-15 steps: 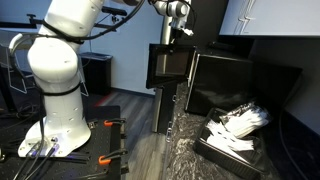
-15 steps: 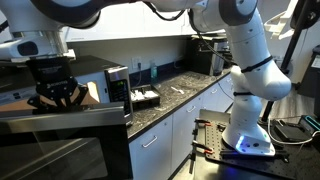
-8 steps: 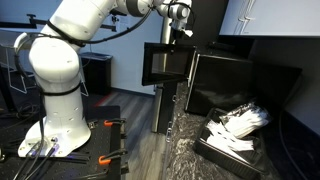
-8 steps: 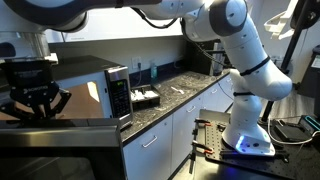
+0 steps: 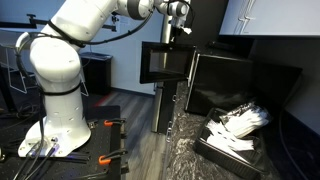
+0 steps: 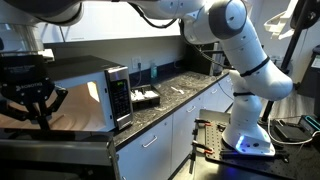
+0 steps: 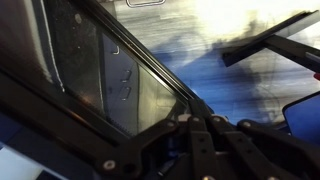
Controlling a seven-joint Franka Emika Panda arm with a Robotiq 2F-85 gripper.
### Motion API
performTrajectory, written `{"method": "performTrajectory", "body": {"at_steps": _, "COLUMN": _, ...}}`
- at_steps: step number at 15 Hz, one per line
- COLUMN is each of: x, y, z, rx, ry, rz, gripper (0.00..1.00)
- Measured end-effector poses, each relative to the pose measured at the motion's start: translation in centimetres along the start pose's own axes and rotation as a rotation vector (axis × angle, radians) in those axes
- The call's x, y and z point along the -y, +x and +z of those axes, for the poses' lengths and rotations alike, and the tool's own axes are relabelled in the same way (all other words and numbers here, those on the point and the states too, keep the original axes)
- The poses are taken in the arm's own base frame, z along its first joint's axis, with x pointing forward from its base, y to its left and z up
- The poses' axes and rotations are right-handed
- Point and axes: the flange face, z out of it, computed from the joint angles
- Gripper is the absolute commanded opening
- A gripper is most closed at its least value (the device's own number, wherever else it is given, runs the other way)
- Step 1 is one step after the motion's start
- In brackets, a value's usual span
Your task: Open the microwave door
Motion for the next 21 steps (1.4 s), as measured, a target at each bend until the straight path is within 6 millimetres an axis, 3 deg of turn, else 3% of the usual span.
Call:
{"method": "performTrajectory", "body": {"at_steps": 12, "x": 1.3, "y": 9.4, "z": -2.0, "rx": -0.067, "ry": 0.17, "rz": 0.318, "gripper": 0.0}}
{"method": "performTrajectory", "body": {"at_steps": 21, "x": 5.2, "y": 15.5, "z": -3.3, "rx": -0.131, "ry": 0.231, "rz": 0.595, "gripper": 0.0}}
